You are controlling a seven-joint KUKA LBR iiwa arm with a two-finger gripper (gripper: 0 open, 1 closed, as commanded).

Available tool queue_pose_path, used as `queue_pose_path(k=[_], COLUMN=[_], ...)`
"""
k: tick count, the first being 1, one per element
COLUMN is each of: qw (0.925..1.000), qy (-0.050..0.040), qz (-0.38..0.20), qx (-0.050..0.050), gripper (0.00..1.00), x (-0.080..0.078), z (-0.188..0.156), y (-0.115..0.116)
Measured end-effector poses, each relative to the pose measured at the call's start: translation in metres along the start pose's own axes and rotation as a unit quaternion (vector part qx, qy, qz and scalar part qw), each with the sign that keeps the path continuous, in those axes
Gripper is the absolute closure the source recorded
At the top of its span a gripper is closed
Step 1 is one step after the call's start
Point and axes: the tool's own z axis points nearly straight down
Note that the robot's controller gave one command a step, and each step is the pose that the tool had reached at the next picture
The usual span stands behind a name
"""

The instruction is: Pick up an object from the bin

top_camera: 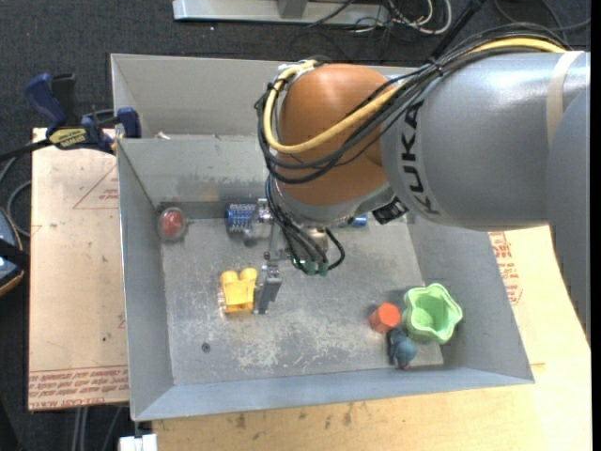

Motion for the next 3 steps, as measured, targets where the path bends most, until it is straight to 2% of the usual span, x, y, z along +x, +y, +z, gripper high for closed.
queue_pose_path(k=[1, 2, 3], qw=[0.9981, 0.9981, 0.9992], qy=[-0.0066, -0.009, -0.0096], qz=[-0.062, -0.062, -0.038], qx=[-0.002, -0.003, -0.002], gripper=[0.0, 1.0, 1.0], x=[-0.02, -0.021, -0.037], z=[0.143, 0.139, -0.006], y=[-0.007, -0.006, -0.001])
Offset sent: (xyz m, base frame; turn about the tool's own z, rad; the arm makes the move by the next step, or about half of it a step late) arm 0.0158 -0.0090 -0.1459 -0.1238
